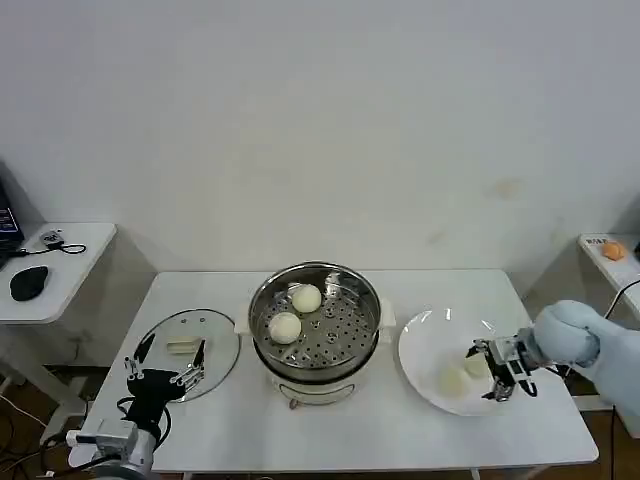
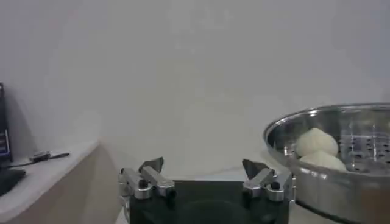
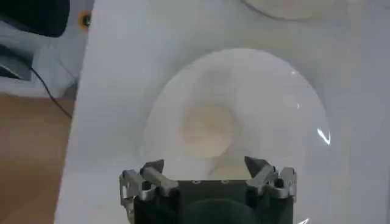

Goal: Take steamed baozi put them in steamer then cover it.

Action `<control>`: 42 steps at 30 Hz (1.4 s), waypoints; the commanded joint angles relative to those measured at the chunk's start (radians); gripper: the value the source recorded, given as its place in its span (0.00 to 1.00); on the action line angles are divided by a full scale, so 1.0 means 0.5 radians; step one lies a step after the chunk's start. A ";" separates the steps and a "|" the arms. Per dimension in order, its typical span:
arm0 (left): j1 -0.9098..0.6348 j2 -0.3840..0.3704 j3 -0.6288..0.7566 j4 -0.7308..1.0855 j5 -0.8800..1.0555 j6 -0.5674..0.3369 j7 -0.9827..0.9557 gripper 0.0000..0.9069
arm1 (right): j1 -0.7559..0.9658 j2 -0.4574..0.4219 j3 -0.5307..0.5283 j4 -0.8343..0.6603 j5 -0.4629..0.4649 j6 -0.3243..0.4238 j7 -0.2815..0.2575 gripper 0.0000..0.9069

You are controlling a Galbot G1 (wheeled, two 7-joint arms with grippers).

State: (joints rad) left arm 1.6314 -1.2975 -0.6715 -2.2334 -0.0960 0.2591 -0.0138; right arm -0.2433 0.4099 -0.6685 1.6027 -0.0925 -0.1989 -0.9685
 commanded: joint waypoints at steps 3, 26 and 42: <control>-0.005 0.002 -0.004 0.016 0.003 0.001 -0.002 1.00 | -0.058 0.191 0.024 -0.155 -0.035 -0.032 -0.018 1.00; -0.042 -0.005 0.023 0.066 -0.001 -0.006 -0.013 1.00 | -0.067 0.261 0.007 -0.211 -0.057 -0.149 0.018 0.68; -0.085 0.031 0.012 0.139 -0.012 -0.003 -0.013 1.00 | 0.439 0.046 -0.181 -0.050 0.088 0.016 -0.223 0.68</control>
State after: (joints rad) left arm 1.5981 -1.2821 -0.6640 -2.1950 -0.0987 0.2561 -0.0202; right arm -0.1913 0.4874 -0.7118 1.5463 -0.0888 -0.2439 -1.0154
